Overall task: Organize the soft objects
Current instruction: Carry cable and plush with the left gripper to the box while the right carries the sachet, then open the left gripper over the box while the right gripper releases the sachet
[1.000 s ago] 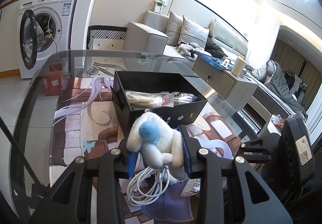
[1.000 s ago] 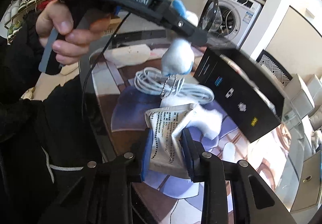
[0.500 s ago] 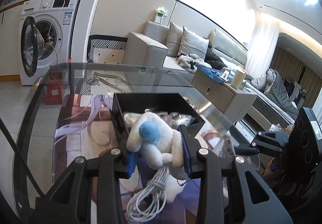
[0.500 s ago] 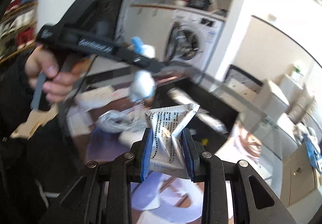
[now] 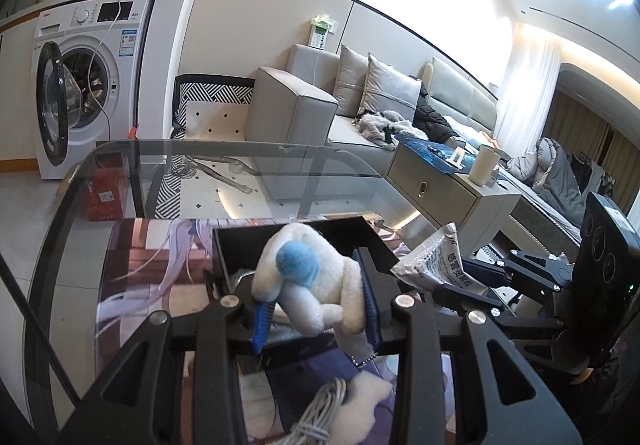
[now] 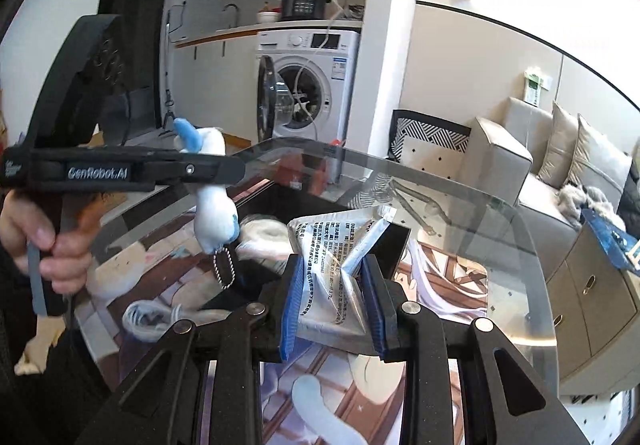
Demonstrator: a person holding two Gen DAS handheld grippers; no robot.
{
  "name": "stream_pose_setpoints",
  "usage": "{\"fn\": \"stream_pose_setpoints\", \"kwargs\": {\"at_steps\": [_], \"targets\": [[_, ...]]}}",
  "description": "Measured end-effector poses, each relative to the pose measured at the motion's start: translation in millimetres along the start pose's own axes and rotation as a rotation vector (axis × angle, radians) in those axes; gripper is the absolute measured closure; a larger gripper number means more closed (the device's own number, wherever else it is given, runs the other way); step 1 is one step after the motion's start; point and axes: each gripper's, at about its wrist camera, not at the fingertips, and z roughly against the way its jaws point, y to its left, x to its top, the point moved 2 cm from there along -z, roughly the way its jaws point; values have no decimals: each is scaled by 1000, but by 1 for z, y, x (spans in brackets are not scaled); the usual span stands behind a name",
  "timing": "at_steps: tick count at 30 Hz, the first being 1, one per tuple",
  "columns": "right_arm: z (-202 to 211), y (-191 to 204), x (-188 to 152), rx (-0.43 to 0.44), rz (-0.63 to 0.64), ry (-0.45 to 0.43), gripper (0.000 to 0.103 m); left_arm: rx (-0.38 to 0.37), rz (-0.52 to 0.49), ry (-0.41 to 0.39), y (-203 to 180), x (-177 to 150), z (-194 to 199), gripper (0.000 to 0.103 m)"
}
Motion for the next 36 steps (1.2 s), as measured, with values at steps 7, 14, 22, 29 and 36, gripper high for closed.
{"fn": "stream_pose_setpoints", "kwargs": {"at_steps": [7, 14, 22, 29, 36], "targets": [[-28, -15, 19, 9, -78, 7, 74, 32, -1, 12, 4, 10, -22, 68], [-56, -20, 25, 15, -109, 34, 73, 59, 1, 36, 5, 7, -44, 68], [-63, -28, 24, -31, -118, 41, 53, 77, 0, 84, 8, 0, -55, 40], [-46, -29, 10, -42, -116, 34, 29, 73, -12, 47, 2, -2, -41, 0], [-29, -24, -4, -28, -136, 31, 8, 120, -22, 27, 3, -11, -20, 0]]}}
